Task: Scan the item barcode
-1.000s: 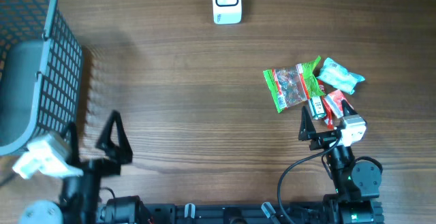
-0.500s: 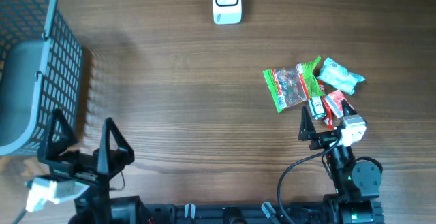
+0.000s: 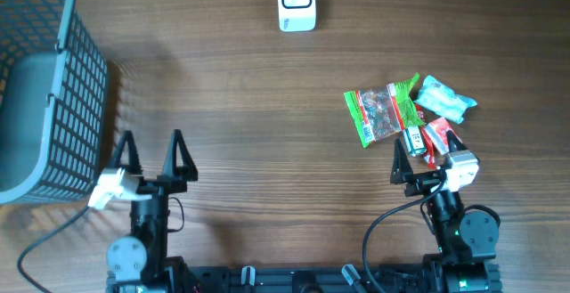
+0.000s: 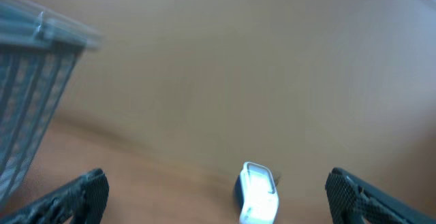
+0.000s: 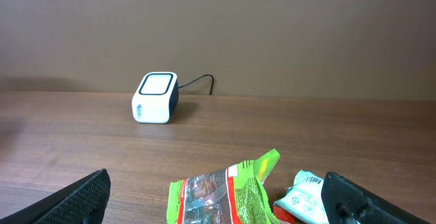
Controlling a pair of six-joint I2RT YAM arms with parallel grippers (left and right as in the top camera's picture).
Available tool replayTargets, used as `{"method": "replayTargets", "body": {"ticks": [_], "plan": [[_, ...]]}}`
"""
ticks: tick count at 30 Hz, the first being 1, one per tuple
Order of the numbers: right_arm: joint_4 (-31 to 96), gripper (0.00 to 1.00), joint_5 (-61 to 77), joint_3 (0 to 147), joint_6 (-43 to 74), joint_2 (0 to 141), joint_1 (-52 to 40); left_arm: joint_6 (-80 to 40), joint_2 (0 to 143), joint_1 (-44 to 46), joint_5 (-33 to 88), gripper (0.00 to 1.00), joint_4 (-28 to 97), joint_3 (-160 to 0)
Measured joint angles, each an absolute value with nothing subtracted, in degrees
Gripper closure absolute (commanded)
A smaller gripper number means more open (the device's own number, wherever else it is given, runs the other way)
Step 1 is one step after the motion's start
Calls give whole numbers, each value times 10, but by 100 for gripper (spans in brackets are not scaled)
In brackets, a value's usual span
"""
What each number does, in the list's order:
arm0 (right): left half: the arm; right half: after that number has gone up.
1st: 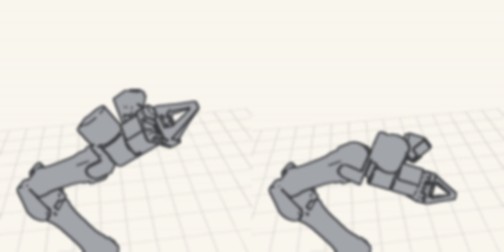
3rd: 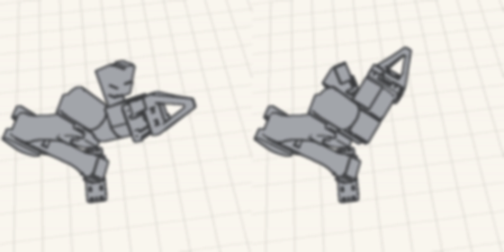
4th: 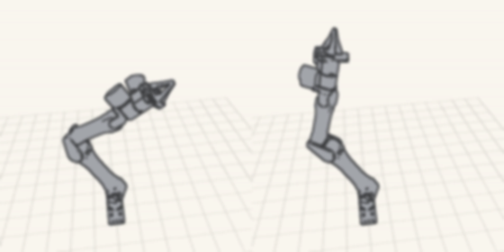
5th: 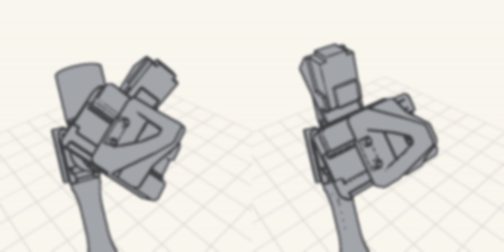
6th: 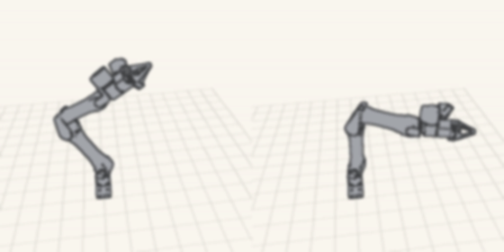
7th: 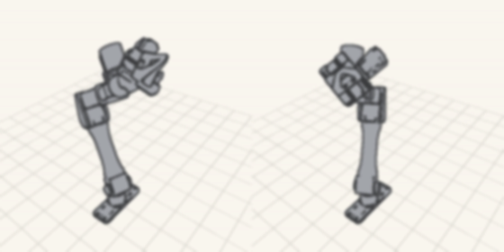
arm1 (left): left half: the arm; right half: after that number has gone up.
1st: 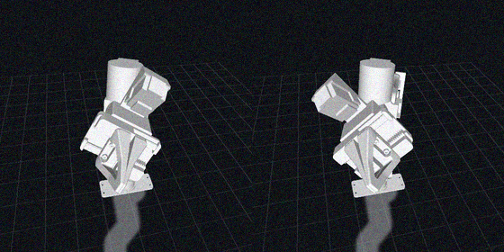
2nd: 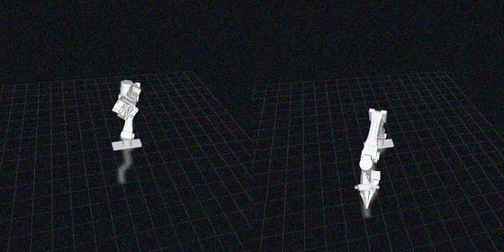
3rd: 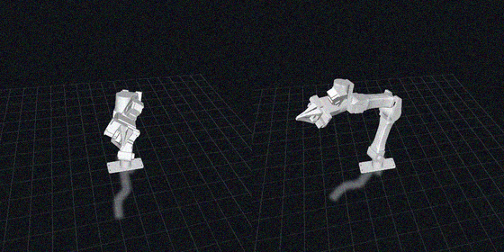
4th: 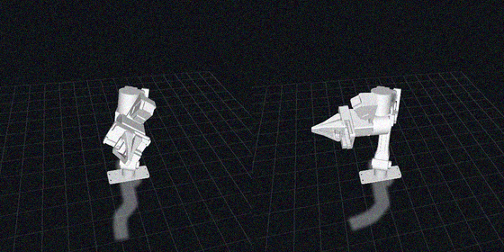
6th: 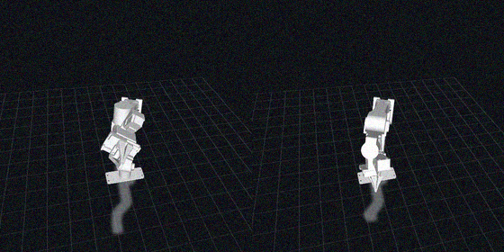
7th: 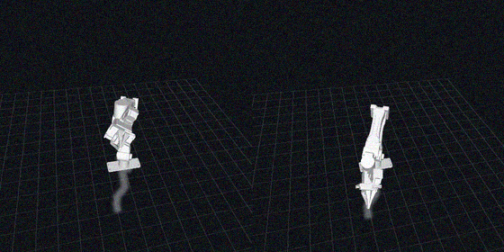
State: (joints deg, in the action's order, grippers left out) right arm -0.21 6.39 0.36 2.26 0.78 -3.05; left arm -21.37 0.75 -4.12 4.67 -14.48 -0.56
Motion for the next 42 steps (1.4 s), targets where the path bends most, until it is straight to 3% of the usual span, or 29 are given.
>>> {"method": "replayTargets", "body": {"ticks": [6, 21, 42], "plan": [[-2, 0, 64, 4, 23, 8, -30, -215, 8, -41, 41, 0, 34, -3], [-2, 0, 64, 4, 23, 8, -30, -5, 8, -41, 39, 0, 35, -4], [-2, 0, 64, 4, 23, 8, -30, 15, 8, -41, 39, 0, 35, -4]]}}
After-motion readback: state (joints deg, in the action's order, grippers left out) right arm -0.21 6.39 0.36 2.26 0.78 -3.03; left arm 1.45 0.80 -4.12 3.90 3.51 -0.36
